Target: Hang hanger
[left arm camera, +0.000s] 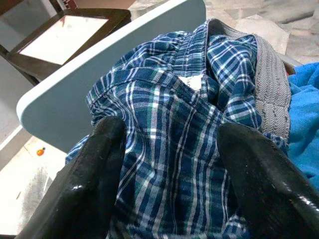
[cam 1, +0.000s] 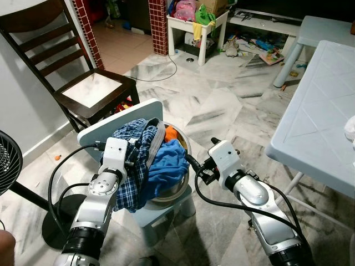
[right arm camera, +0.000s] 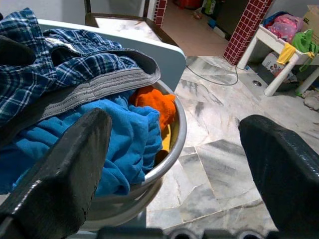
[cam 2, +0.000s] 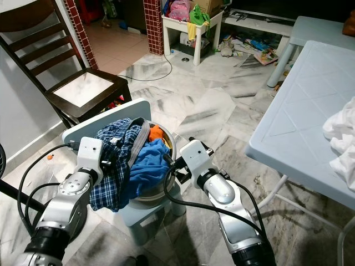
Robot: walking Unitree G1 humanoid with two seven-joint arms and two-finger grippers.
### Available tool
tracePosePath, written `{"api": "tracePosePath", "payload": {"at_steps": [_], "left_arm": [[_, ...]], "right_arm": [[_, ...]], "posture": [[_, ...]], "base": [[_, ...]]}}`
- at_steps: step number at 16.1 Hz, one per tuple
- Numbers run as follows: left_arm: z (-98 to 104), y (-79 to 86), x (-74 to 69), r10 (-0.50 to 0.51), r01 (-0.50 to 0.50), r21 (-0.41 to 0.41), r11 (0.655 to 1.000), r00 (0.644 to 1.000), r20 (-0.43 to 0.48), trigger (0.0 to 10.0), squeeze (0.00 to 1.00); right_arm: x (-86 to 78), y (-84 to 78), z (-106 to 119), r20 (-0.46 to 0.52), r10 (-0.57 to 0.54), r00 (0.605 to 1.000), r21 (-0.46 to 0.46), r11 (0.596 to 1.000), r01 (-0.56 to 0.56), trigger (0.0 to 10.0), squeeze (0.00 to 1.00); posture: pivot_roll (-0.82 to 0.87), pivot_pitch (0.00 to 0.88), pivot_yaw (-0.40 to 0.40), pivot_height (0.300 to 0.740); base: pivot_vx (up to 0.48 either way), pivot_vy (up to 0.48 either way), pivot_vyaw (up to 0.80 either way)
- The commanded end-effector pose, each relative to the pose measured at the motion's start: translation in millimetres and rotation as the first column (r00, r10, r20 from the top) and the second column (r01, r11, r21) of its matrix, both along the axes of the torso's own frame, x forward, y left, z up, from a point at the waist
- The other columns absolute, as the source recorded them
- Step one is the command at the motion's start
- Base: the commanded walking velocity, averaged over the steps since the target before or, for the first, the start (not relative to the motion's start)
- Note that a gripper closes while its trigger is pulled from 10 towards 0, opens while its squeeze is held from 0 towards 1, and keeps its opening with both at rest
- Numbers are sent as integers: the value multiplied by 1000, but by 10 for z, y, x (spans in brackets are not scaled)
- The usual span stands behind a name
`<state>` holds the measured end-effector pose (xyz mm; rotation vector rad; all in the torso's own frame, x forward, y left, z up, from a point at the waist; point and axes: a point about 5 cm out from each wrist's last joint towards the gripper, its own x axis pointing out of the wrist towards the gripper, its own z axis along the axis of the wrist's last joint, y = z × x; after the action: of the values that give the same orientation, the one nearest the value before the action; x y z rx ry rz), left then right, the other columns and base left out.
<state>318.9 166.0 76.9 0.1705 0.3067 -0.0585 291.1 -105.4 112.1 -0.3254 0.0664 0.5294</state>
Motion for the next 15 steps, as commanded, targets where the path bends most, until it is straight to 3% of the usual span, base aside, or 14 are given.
{"api": "tracePosePath", "payload": {"at_steps": [1, 15], "left_arm": [[-19, 56, 12, 10, -10, -5, 1000, 1000, -8, 0, 0], [-121, 83, 43, 39, -40, -40, 998, 999, -26, 0, 0]], "right_arm": [[-4, 20, 15, 5, 15, 1000, -2, 1000, -15, 10000, 0], [-35, 11, -2, -7, 21, 1000, -2, 1000, -21, 10000, 0]], "posture": [[-62, 83, 36, 740], [-69, 82, 33, 740]], "base": [[0, 0, 0], [0, 0, 0]]}}
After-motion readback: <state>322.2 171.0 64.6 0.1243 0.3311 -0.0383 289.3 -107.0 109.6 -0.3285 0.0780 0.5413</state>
